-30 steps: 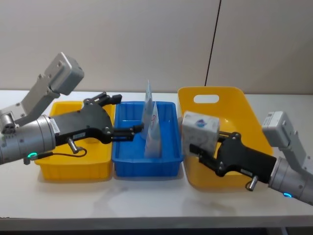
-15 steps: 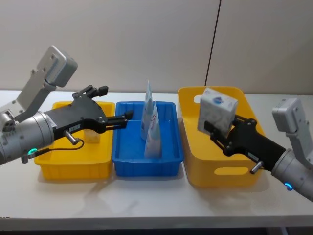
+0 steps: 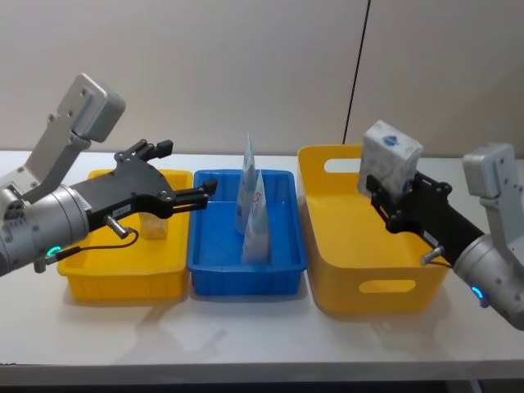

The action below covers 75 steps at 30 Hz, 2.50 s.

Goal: Bimanual collaborative sorting of washing and personal care products

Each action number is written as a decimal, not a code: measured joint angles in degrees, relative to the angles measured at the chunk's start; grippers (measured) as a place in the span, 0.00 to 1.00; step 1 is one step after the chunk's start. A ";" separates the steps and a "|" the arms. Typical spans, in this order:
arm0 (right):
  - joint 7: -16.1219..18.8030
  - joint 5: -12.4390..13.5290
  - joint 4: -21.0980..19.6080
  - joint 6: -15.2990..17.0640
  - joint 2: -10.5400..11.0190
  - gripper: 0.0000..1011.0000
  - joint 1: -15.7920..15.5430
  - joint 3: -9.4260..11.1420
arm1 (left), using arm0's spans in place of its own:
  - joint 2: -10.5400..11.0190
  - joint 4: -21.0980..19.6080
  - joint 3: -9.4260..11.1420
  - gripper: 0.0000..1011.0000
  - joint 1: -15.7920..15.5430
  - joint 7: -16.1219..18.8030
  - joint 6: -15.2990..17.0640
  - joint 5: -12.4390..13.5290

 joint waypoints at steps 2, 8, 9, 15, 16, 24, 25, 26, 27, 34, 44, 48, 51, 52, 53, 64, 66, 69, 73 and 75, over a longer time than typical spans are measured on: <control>-1.97 -0.58 0.12 1.15 -0.92 0.37 0.30 0.23 | -0.01 -0.02 -0.03 0.99 0.03 0.13 0.04 0.01; -6.13 -1.85 0.86 3.91 -3.15 0.37 1.20 0.58 | -0.06 -0.06 -0.11 0.99 0.12 0.53 0.15 0.03; -6.94 -2.08 0.99 4.46 -3.45 0.37 1.35 0.62 | -0.06 -0.07 -0.12 0.99 0.12 0.57 0.16 0.03; -11.88 -3.42 2.61 8.52 -6.38 0.37 2.84 0.79 | -0.09 -0.10 -0.16 0.99 0.16 0.78 0.24 0.03; -12.41 -3.55 2.94 9.02 -6.73 0.37 3.04 0.80 | -0.09 -0.11 -0.16 0.99 0.16 0.79 0.24 0.03; -16.71 -4.86 6.17 13.98 -9.86 0.37 5.27 0.57 | -0.13 -0.15 -0.21 0.99 0.21 0.97 0.29 0.02; -17.02 -5.06 6.70 14.47 -10.17 0.37 5.62 0.44 | -0.14 -0.16 -0.22 0.99 0.21 0.98 0.30 0.02; -17.15 -5.13 6.94 14.87 -10.31 0.37 5.80 0.38 | -0.14 -0.16 -0.22 0.99 0.21 0.98 0.30 0.02; -17.23 -5.21 7.18 15.10 -10.43 0.37 5.97 0.30 | -0.14 -0.16 -0.23 0.99 0.22 1.00 0.31 0.02; -17.37 -5.99 9.47 17.18 -11.38 0.37 7.91 -0.37 | -0.15 -0.16 -0.23 0.99 0.22 1.05 0.32 0.02; -16.95 -6.63 11.29 18.53 -11.99 0.37 9.60 -0.89 | -0.15 -0.15 -0.23 0.99 0.22 1.11 0.32 0.02; -16.81 -6.81 11.71 18.84 -12.13 0.37 9.98 -1.01 | -0.15 -0.15 -0.23 0.99 0.22 1.12 0.33 0.02; -16.73 -6.89 11.93 19.03 -12.20 0.37 10.20 -1.07 | -0.14 -0.15 -0.23 0.99 0.22 1.12 0.33 0.02; -16.72 -6.90 11.98 19.06 -12.21 0.37 10.25 -1.08 | -0.14 -0.15 -0.23 0.99 0.22 1.12 0.33 0.02; -16.70 -6.91 12.03 19.10 -12.23 0.37 10.30 -1.10 | -0.15 -0.14 -0.23 0.99 0.22 1.12 0.32 0.02; -16.55 -7.06 12.45 19.42 -12.37 0.71 10.71 -1.21 | -0.15 -0.14 -0.22 0.99 0.22 1.11 0.32 0.02; -16.54 -7.07 12.49 19.44 -12.38 0.78 10.74 -1.22 | -0.15 -0.14 -0.22 0.99 0.22 1.11 0.32 0.02; -16.51 -7.09 12.56 19.47 -12.40 0.85 10.81 -1.24 | -0.15 -0.14 -0.22 0.99 0.22 1.11 0.32 0.02; -16.48 -7.11 12.61 19.51 -12.42 0.95 10.86 -1.27 | -0.14 -0.15 -0.23 0.99 0.22 1.11 0.32 0.02; -16.46 -7.13 12.64 19.53 -12.44 0.99 10.88 -1.27 | -0.14 -0.14 -0.22 0.99 0.22 1.11 0.31 0.02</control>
